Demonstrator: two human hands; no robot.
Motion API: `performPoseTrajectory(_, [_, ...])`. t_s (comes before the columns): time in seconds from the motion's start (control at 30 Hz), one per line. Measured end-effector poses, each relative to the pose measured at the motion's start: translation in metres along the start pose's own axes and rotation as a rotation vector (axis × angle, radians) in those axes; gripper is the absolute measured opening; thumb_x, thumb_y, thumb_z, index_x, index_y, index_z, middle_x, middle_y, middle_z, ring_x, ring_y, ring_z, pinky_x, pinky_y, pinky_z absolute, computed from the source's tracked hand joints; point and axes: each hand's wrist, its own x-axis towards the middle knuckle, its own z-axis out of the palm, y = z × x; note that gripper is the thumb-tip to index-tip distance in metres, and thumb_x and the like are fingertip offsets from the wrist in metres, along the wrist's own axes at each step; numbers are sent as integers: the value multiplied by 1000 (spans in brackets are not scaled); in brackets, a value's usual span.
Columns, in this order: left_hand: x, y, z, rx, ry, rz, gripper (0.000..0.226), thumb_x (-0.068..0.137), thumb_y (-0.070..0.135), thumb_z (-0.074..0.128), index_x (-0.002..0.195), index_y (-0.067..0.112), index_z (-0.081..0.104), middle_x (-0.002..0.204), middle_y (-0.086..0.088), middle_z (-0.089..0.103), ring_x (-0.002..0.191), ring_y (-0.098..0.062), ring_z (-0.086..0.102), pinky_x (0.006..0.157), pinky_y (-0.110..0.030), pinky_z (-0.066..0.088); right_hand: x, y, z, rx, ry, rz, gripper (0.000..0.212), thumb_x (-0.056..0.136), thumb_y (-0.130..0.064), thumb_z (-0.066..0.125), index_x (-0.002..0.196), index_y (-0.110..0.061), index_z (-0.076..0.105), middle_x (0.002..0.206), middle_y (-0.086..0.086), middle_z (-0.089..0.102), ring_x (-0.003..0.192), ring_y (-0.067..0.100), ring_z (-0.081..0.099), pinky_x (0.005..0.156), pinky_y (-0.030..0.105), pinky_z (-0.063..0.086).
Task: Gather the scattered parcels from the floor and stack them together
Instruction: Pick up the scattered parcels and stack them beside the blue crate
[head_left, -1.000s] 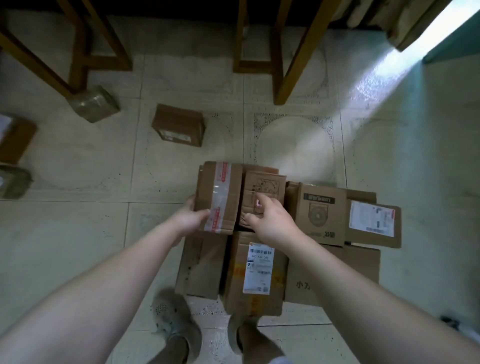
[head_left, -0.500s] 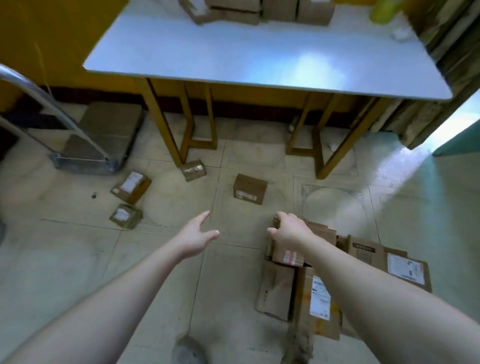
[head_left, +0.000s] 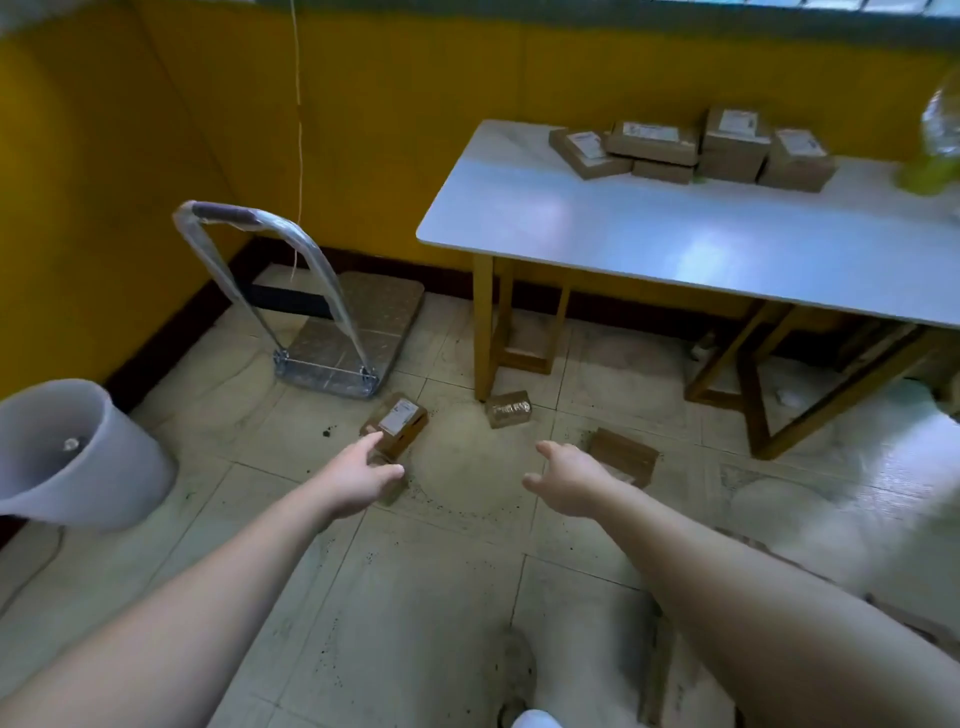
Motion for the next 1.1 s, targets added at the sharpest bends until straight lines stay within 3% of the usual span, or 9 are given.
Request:
performPoseTrajectory(0.43, [146,-30,-130,72,33,-117,65,92,31,59,149,22,28,154,-7,29,139,-28,31,110,-39,27,183,-119,-7,59,-87,49,66,94,-40,52,150,-15,26,151,11,35,132,29,41,106,39,40])
performPoseTrajectory(0.77, [321,-77,-203,180,-206,-62,66,92,34,59,149,25,27,153,-7,32,134,-28,39,107,-41,34,306,-214,25,207,-2,210,66,94,-42,52,149,-14,29,150,10,38,133,27,41,104,36,37])
performPoseTrajectory(0.93, [429,-128,-200,249,-281,-59,68,91,35,60,149,23,26,154,-7,31,137,-27,35,108,-39,32,392,-235,83,343,19,326,66,93,-42,53,149,-16,29,151,11,37,135,28,39,105,34,35])
performPoseTrajectory(1.1, [538,-190,-146,209,-324,-68,69,91,33,60,149,17,26,152,-11,33,134,-28,39,106,-38,33,493,-219,162,464,-11,335,69,93,-41,53,150,-14,26,153,12,33,136,28,37,105,35,35])
